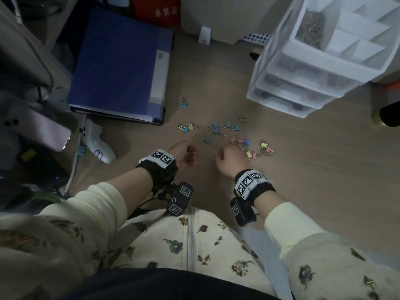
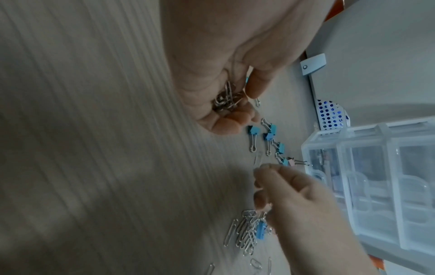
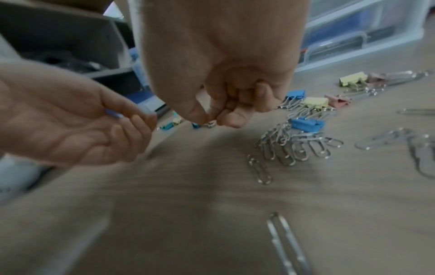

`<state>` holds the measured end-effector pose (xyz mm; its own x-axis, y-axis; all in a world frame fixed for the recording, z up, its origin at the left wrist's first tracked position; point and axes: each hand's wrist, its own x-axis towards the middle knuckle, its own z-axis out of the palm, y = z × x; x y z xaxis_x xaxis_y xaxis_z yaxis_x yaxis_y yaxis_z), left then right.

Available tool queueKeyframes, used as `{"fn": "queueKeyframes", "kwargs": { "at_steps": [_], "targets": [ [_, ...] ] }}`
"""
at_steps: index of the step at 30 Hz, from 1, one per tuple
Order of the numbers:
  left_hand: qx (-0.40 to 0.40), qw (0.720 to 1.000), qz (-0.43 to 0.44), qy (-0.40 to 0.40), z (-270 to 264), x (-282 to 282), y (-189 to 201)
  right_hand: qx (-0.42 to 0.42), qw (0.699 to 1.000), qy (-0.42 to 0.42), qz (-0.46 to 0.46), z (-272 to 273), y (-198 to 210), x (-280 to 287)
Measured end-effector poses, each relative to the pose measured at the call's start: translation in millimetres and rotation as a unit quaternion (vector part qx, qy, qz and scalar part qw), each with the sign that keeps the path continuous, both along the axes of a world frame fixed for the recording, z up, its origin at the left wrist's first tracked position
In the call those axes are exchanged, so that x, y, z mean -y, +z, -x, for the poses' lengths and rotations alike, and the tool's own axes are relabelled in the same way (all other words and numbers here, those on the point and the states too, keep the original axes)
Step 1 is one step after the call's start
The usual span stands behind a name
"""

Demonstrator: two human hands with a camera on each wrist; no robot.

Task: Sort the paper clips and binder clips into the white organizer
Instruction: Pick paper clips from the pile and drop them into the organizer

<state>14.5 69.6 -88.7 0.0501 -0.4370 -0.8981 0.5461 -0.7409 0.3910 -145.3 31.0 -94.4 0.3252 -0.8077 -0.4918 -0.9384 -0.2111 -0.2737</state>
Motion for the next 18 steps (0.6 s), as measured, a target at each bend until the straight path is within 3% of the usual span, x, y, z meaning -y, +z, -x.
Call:
{"fn": "queueKeyframes", "kwargs": {
  "at_steps": [3, 7, 12, 15, 18],
  "targets": [
    [-0.02, 1.0, 0.006, 0.006, 6, 3, -3, 0.107, 0.994, -0.033, -0.019, -5, 5, -1],
    [-0.055, 0.998, 0.016, 0.01, 15, 7, -3, 0.198, 0.98, -0.013, -0.034, -16, 17, -4],
    [-0.074, 0.997, 0.019, 0.007, 19, 12, -5, 0.214, 0.977, 0.014, 0.001, -8, 18, 1],
    [-0.048, 0.999, -0.008, -0.009, 19, 15, -12, 0.22, 0.973, -0.068, 0.018, 13, 13, 11],
    [-0.036, 0.999, -0.025, -0.012, 19, 17, -16, 0.16, 0.972, -0.165, 0.049, 39, 6, 27]
  ]
}}
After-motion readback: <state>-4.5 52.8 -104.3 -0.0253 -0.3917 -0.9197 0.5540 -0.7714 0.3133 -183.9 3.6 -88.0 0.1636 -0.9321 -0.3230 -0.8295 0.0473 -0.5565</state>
